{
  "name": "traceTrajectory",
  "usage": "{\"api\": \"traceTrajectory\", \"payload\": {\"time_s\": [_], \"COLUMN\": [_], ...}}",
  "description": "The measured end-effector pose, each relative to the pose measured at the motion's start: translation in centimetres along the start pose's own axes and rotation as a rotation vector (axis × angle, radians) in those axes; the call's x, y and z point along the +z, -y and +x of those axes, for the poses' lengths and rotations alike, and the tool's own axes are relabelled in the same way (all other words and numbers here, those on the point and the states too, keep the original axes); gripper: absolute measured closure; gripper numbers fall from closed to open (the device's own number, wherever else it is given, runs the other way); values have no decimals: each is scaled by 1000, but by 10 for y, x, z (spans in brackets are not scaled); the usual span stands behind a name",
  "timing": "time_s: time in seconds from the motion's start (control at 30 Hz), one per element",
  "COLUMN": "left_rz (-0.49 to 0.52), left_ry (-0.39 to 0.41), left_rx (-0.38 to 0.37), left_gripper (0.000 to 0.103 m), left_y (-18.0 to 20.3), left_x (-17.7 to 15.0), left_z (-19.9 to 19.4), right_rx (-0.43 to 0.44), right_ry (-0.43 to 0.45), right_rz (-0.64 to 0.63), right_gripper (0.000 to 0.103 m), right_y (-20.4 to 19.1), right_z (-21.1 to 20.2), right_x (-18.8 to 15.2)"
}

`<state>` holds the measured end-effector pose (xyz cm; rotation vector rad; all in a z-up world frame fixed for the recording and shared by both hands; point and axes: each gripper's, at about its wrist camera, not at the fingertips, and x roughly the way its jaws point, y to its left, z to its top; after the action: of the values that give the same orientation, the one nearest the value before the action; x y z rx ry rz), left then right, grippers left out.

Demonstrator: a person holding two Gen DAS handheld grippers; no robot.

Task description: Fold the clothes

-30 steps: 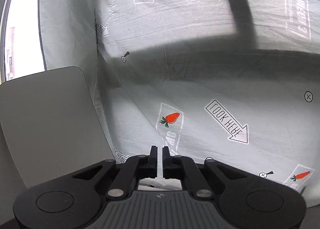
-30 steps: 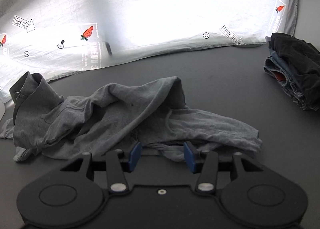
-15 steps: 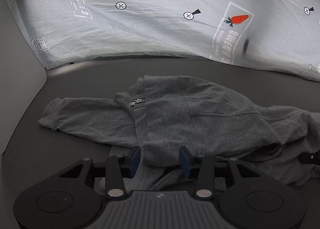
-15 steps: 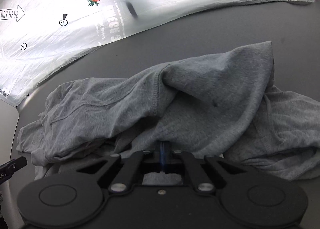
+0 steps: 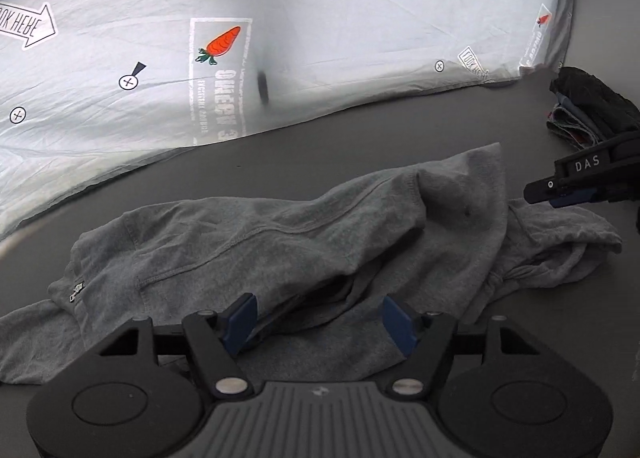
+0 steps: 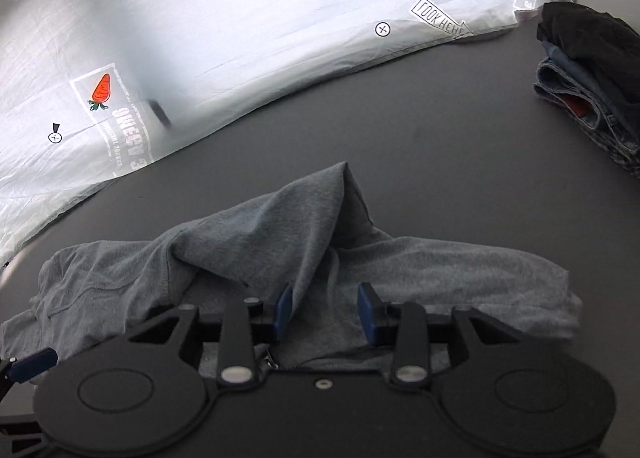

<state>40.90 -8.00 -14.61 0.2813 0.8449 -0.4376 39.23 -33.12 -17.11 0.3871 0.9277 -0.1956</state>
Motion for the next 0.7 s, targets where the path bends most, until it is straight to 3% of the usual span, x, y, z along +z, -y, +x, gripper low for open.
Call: {"api": "traceTrajectory", "payload": {"time_s": [0.07, 0.17, 0.27, 0.37, 0.4, 0.47, 0.5, 0.7], "left_rz": [164, 361, 471, 551, 566, 562, 545, 386], "left_ry": [-2, 1, 3, 61, 74, 73, 75, 141], "left_rx": [-53, -6, 29, 46, 41, 13, 34, 182], "left_gripper": [31, 32, 32, 37, 45, 77, 97, 100], "left_y": [42, 87, 115, 133, 137, 139, 138, 87], "left_x": [-2, -10, -14, -13, -11, -5, -2, 33], "left_z": [17, 45, 66, 77, 80, 85, 87, 83], "right_rx": [2, 8, 28, 39, 44, 52, 55, 87], "right_ry": [-24, -64, -101, -120, -117, -110, -108, -121], "right_rz": [29, 70, 116, 130, 125, 117, 112, 126], "right_gripper": [66, 66, 66, 66, 66, 65, 65, 65], "right_y": [11, 27, 37, 41, 41, 41, 41, 45], "right_z": [-1, 0, 5, 10, 10, 9, 9, 12], "right_x": [-14, -36, -51, -56, -55, -53, -53, -52]}}
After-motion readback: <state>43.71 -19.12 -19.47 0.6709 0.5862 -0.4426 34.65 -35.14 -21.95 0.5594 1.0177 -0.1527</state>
